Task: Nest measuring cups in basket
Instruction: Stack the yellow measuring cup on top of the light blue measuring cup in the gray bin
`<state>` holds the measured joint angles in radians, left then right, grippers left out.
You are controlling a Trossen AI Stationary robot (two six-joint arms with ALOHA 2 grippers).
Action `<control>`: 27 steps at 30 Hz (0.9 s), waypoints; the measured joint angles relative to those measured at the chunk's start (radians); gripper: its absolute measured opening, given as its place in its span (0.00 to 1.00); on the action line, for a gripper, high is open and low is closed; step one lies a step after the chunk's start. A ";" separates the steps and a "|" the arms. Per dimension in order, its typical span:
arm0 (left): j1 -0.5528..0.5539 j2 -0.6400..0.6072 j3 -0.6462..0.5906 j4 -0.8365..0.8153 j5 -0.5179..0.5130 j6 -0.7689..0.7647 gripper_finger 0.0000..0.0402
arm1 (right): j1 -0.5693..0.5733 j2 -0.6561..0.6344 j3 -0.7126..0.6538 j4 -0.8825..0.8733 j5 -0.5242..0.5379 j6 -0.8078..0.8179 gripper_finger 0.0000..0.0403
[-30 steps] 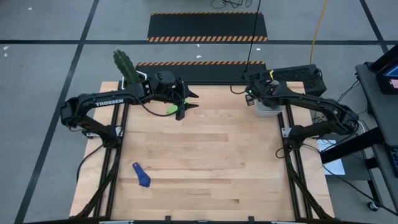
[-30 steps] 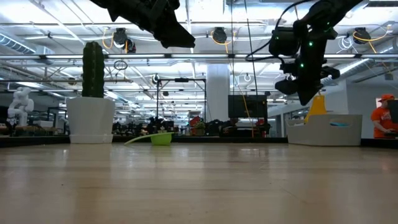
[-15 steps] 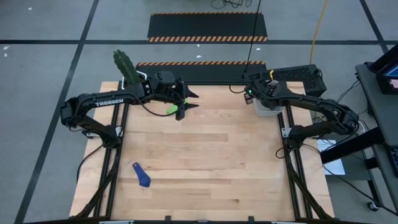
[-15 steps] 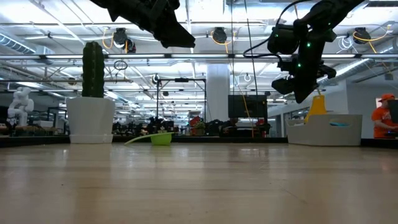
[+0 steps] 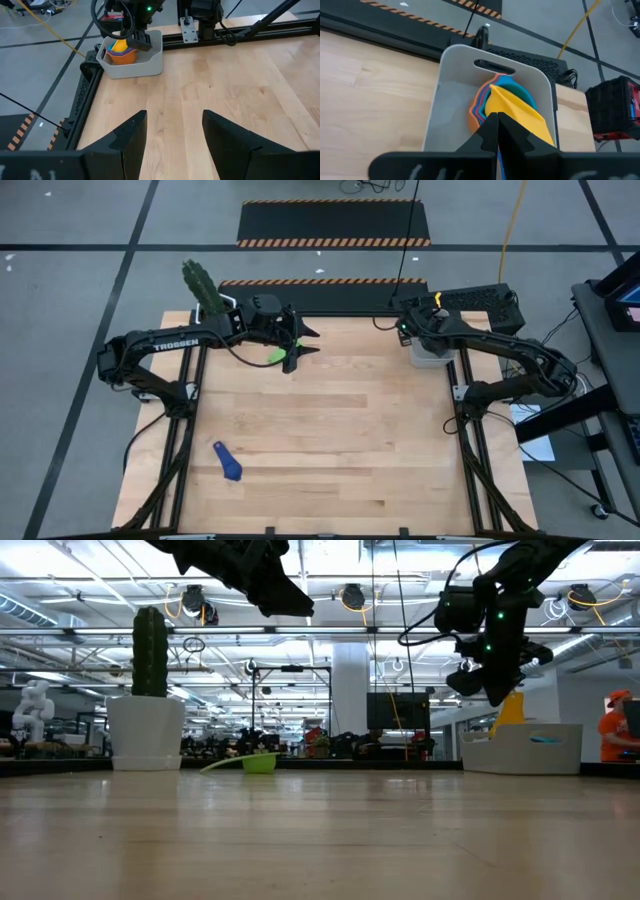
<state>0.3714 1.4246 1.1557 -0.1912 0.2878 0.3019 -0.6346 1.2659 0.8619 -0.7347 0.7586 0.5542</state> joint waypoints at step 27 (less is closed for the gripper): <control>0.000 0.000 0.000 0.000 0.000 0.007 0.49 | 0.001 0.001 -0.061 -0.050 0.020 0.074 0.00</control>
<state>0.3714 1.4246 1.1557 -0.1913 0.2874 0.3088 -0.6334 1.2667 0.8014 -0.7842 0.7783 0.6283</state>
